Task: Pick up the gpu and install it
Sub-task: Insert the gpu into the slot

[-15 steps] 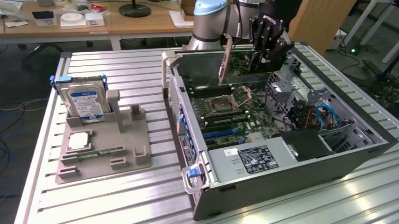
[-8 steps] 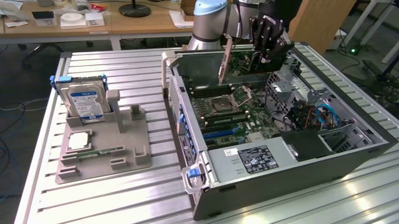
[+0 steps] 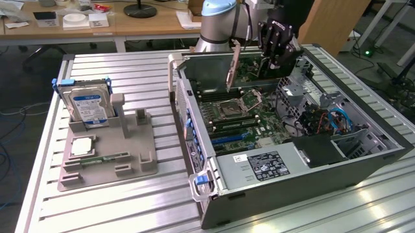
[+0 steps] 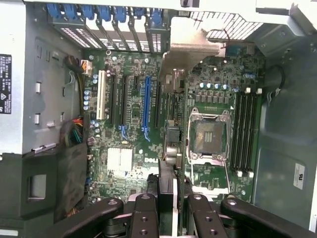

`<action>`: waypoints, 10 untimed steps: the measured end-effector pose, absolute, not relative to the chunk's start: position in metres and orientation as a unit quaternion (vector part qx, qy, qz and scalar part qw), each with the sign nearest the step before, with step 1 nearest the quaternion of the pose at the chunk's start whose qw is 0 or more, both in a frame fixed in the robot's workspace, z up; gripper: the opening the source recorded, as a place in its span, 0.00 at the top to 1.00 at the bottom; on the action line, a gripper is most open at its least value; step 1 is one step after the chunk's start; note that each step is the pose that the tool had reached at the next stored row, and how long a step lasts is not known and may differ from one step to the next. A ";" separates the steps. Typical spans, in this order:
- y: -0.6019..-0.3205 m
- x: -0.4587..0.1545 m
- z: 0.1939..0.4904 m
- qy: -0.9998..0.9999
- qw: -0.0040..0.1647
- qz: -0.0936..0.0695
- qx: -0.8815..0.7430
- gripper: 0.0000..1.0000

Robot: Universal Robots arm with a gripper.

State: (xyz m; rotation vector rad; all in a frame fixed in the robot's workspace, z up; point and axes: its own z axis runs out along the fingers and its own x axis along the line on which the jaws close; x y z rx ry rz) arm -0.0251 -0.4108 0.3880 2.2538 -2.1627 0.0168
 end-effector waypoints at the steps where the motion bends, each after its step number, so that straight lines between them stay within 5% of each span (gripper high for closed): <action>1: -0.411 -0.025 0.386 -0.693 0.009 0.005 0.721 0.73; 10: -0.411 -0.025 0.382 -0.702 0.007 0.003 0.712 0.73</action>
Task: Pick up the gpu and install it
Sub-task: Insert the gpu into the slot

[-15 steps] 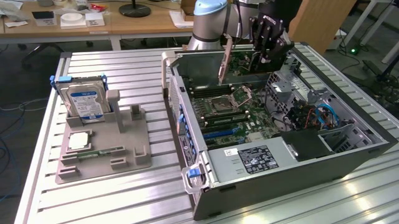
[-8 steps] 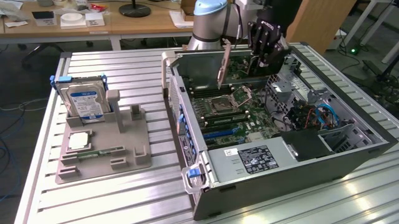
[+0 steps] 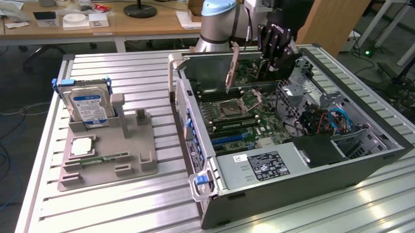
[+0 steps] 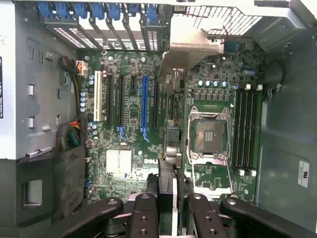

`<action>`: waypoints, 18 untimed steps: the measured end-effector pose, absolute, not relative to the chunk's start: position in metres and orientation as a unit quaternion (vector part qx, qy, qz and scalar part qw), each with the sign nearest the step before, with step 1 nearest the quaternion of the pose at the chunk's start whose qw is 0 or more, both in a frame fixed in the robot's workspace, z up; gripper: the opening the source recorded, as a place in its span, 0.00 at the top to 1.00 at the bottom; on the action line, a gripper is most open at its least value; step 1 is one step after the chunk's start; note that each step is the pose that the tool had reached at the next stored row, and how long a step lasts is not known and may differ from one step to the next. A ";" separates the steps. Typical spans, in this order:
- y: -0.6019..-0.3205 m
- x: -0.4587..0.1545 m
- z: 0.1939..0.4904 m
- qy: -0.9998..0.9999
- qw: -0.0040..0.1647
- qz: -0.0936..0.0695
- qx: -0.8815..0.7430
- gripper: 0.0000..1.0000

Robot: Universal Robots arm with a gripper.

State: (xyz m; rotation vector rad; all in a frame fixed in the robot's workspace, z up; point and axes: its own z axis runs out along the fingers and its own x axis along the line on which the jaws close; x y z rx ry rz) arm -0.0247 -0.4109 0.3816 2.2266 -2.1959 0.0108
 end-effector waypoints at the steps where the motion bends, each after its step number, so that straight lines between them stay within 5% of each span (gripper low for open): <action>1: -0.411 -0.025 0.381 -0.702 0.004 0.001 0.712 0.73; 18: -0.411 -0.025 0.373 -0.713 -0.007 -0.002 0.702 0.73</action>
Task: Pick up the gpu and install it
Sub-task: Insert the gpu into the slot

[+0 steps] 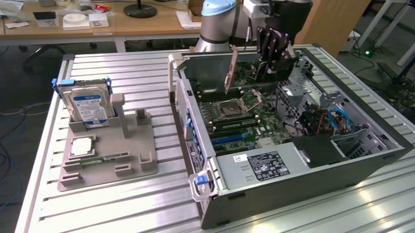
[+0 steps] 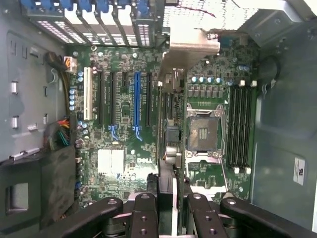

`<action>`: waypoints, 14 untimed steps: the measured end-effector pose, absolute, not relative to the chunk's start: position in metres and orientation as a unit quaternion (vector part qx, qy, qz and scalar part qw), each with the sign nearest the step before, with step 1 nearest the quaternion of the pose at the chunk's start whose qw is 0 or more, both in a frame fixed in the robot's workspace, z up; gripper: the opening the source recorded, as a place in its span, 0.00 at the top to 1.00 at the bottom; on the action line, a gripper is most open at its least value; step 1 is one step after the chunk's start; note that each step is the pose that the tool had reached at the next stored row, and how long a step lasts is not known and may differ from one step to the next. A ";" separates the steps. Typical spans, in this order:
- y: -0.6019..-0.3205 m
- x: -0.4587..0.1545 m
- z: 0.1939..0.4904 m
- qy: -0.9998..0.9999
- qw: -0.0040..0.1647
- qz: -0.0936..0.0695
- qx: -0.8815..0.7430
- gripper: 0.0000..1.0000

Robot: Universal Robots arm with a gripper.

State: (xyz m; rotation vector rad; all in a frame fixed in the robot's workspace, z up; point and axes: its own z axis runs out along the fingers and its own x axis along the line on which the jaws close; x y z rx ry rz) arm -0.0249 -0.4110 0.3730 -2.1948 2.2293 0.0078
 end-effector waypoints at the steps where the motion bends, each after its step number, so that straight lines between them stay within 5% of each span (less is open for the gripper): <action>1: -0.411 -0.025 0.373 0.718 0.007 0.002 -0.696 0.73; 14: -0.421 -0.031 0.369 0.721 0.006 0.002 -0.693 0.73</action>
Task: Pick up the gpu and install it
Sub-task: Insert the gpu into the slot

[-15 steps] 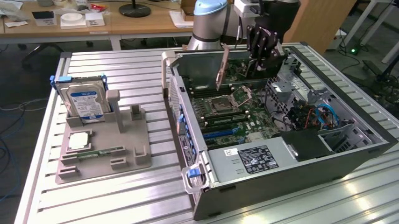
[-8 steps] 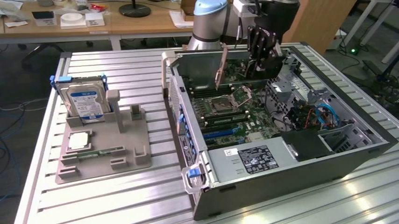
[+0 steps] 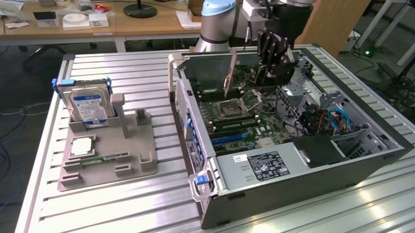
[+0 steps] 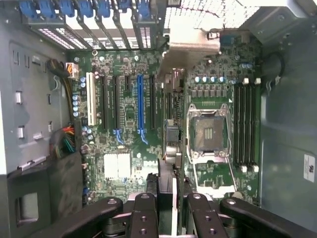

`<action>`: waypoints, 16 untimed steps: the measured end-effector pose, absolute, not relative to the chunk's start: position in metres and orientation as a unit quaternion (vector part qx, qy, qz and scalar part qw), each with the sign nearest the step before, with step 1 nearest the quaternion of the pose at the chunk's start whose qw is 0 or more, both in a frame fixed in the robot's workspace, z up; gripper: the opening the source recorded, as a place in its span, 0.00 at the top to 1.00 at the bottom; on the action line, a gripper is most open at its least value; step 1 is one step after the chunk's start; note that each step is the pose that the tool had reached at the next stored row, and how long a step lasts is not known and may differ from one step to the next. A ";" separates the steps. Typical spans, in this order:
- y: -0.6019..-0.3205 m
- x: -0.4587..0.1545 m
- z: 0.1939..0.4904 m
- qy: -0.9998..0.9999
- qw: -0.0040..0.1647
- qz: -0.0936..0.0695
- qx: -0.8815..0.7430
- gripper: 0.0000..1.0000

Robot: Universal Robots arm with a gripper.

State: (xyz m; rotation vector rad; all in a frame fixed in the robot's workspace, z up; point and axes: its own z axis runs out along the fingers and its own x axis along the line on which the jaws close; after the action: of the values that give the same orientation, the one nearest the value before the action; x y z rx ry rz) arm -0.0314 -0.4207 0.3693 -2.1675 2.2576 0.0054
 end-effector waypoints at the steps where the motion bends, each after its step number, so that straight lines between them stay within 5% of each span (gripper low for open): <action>1: -0.421 -0.034 0.368 0.721 0.006 0.002 -0.693 0.73; 16: -0.426 -0.049 0.352 0.700 0.006 0.002 -0.714 0.73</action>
State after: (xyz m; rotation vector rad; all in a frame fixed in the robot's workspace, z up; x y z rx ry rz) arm -0.0493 -0.4264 0.3515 -2.2345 2.1920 0.0065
